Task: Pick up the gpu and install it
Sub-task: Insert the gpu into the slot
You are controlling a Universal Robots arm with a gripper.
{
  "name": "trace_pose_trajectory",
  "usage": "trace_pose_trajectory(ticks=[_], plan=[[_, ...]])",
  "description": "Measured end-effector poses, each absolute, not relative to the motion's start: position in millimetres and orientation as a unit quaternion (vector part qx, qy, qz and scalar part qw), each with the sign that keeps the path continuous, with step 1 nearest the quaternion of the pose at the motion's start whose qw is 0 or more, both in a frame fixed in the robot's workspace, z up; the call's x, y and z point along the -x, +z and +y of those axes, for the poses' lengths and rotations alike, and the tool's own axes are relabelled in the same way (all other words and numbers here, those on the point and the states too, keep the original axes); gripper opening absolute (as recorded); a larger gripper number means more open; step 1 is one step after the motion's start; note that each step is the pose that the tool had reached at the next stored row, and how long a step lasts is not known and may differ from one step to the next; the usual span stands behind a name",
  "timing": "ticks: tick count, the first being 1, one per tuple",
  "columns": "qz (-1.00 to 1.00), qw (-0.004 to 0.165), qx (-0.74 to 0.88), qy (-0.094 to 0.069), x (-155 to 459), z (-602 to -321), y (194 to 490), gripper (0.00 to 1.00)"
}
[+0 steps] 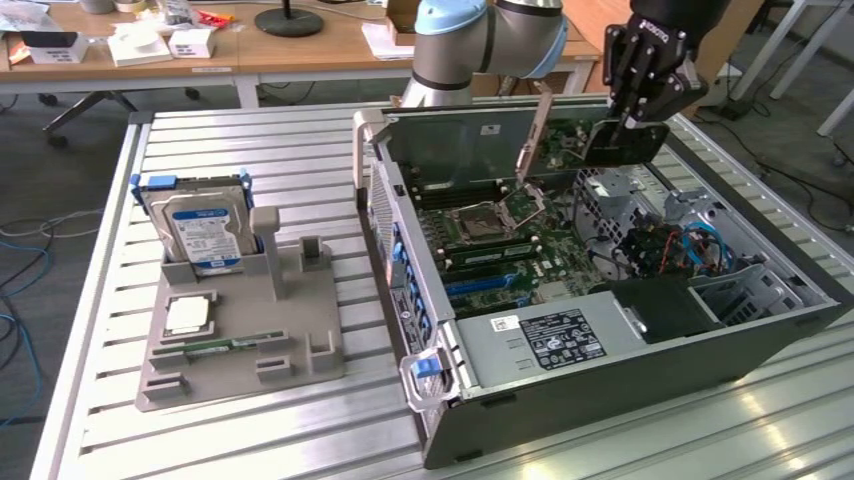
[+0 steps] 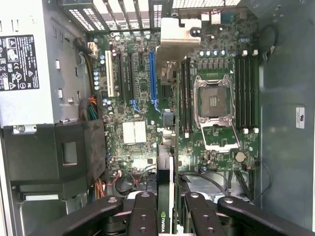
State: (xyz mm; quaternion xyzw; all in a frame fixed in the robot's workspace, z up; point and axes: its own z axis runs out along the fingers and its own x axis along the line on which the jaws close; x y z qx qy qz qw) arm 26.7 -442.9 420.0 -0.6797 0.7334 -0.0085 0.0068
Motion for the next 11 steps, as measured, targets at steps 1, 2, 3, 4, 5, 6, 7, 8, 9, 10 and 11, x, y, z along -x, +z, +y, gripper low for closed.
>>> trace_pose_trajectory(ticks=[1,2,3,4,5,6,7,8,9,10,11], plan=[[0.732,0.007,0.682,-0.009,-26.7,-442.9,419.7,0.26],[0.729,0.007,0.684,-0.009,-26.7,-442.9,419.3,0.26],[0.727,0.008,0.686,-0.009,-26.6,-442.9,418.9,0.26],[0.726,0.008,0.688,-0.01,-26.3,-442.9,418.6,0.26],[0.725,0.008,0.688,-0.01,-25.9,-442.9,418.4,0.26],[0.725,0.008,0.688,-0.01,-25.6,-442.9,418.0,0.26],[0.725,0.008,0.688,-0.01,-25.2,-442.9,417.2,0.26],[0.725,0.008,0.688,-0.01,-24.7,-442.9,416.0,0.26],[0.725,0.008,0.688,-0.01,-24.5,-442.9,414.7,0.26],[0.725,0.008,0.688,-0.01,-24.4,-442.9,413.4,0.26],[0.725,0.008,0.688,-0.01,-24.4,-442.9,412.1,0.26]])
